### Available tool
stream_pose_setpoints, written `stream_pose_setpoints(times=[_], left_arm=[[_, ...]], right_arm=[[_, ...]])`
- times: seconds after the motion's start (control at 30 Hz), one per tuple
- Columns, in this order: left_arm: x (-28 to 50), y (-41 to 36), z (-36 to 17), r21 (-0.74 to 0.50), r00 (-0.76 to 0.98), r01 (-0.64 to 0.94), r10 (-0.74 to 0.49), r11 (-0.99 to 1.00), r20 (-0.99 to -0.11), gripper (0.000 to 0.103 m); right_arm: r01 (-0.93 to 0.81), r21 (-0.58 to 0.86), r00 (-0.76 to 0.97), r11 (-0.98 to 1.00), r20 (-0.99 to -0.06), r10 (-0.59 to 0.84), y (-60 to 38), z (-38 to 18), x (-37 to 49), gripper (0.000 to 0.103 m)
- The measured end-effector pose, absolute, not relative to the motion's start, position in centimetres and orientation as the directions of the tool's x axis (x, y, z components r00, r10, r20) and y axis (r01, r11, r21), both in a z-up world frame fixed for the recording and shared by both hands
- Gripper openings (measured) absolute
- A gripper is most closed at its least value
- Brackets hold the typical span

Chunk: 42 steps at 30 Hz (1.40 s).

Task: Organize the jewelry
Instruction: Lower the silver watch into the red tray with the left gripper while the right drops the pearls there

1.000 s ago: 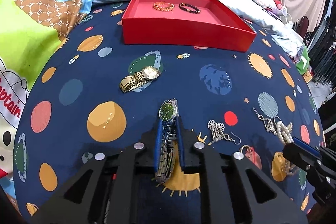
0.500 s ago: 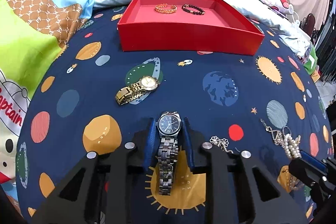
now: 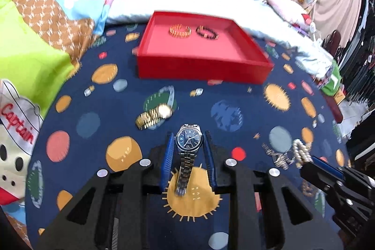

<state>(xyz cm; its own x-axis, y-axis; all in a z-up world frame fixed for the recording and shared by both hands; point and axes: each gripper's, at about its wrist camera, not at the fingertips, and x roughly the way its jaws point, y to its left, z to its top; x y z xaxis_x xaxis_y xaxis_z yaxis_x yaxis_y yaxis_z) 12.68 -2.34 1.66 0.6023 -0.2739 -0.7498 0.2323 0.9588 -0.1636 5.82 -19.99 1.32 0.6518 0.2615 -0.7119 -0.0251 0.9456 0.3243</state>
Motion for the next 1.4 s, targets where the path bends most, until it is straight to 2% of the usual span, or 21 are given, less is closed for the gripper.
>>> stream_pose_setpoints(times=[0.23, 0.5, 0.7, 0.97, 1.27, 1.33, 1.37, 1.4], left_arm=[[13.7, -2.1, 6.2, -0.182, 0.659, 0.263, -0.314, 0.947, -0.684, 0.024], [20.3, -3.2, 9.5, -0.137, 0.719, 0.265, -0.290, 0.955, -0.632, 0.024], [25.9, -4.3, 10.5, -0.117, 0.752, 0.254, -0.273, 0.960, -0.601, 0.025], [31.5, -5.4, 8.6, -0.115, 0.733, 0.246, -0.262, 0.962, -0.627, 0.025], [34.5, -7.0, 4.4, -0.104, 0.686, 0.238, -0.243, 0.966, -0.686, 0.025], [35.0, -7.4, 3.7, -0.098, 0.678, 0.233, -0.234, 0.967, -0.697, 0.025], [35.1, -7.6, 3.5, -0.094, 0.676, 0.231, -0.229, 0.968, -0.700, 0.025], [35.2, -7.7, 3.3, -0.084, 0.681, 0.223, -0.217, 0.971, -0.700, 0.025]], right_arm=[[-0.068, 0.353, 0.690, 0.933, -0.659, 0.300, -20.7, 4.4, 8.6, 0.014], [-0.102, 0.296, 0.732, 0.950, -0.624, 0.273, -21.7, 8.0, 17.3, 0.014], [-0.094, 0.293, 0.723, 0.952, -0.637, 0.267, -22.1, 8.0, 24.2, 0.014], [-0.068, 0.285, 0.683, 0.956, -0.685, 0.253, -22.5, 5.1, 30.7, 0.014], [-0.039, 0.266, 0.644, 0.963, -0.731, 0.228, -22.8, 1.4, 34.0, 0.015], [-0.041, 0.260, 0.654, 0.965, -0.723, 0.223, -22.9, 1.2, 34.2, 0.016], [-0.034, 0.246, 0.667, 0.969, -0.716, 0.206, -22.9, 1.3, 34.1, 0.022], [-0.028, 0.238, 0.674, 0.971, -0.713, 0.194, -23.0, 1.4, 34.0, 0.032]])
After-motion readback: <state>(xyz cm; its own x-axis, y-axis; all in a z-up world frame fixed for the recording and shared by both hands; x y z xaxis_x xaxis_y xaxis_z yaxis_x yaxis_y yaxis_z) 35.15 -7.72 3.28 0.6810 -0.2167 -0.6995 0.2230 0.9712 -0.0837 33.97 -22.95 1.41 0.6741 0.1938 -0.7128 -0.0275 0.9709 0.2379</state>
